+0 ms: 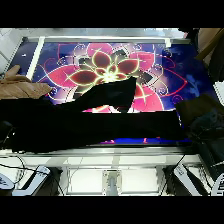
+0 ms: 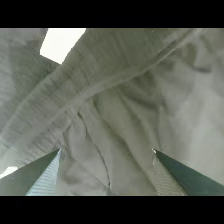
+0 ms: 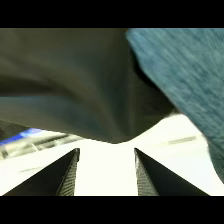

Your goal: Fold the clothes and pants, and hang the long-sleeved shirts on hangers.

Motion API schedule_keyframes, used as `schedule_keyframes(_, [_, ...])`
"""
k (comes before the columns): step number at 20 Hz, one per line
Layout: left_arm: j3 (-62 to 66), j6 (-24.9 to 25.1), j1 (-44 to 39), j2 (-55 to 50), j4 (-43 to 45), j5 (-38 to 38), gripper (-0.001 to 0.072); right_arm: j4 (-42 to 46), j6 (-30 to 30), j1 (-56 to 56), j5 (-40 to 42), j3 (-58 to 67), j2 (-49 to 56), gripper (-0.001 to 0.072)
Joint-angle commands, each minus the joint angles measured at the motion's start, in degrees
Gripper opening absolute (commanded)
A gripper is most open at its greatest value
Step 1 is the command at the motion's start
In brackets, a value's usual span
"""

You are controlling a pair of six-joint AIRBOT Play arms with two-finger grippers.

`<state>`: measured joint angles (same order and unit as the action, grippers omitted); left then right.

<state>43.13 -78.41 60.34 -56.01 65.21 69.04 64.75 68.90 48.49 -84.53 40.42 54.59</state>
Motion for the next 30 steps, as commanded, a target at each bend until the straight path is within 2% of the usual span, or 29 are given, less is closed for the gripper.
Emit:
schedule_keyframes(1, [3.5,0.1,0.0,0.4,-6.9,-2.5,0.0646,-10.0,0.3,0.0,2.1,7.9,-0.1,0.0389])
schedule_keyframes(3, [4.5,5.2,-1.1,0.3,-21.3,-10.8,0.0645,-19.7,0.9,-1.8,10.0,11.8,0.1,0.0388])
schedule_keyframes(4, [5.4,5.8,-3.1,-0.4,-23.8,-14.5,0.0644,-21.8,1.0,-4.1,13.8,13.1,0.4,0.0388])
schedule_keyframes(7, [13.3,5.1,-10.7,-6.9,-16.8,-14.4,0.0645,-22.1,3.2,-14.5,18.0,17.3,4.4,0.0388])
schedule_keyframes(10, [26.0,-2.4,-17.0,-16.7,-10.3,-13.2,0.0646,-22.1,5.9,-24.8,18.0,22.9,13.0,0.0388])
schedule_keyframes(13, [37.1,-7.3,-18.3,-25.8,-5.4,-5.4,0.0646,-22.2,7.2,-31.7,18.1,29.9,21.6,0.0389])
schedule_keyframes(15, [38.9,-7.3,-17.6,-28.7,-2.9,-2.3,0.0646,-22.2,8.0,-34.8,18.2,33.9,26.3,0.039])
schedule_keyframes(21, [38.9,-6.3,-15.6,-29.6,5.0,-2.1,0.0646,-22.2,11.5,-39.7,21.4,37.4,34.8,0.039])
schedule_keyframes(30, [38.9,-6.2,-16.5,-30.1,2.9,-3.8,0.0645,-20.8,11.6,-41.8,23.0,37.5,36.8,0.0388])
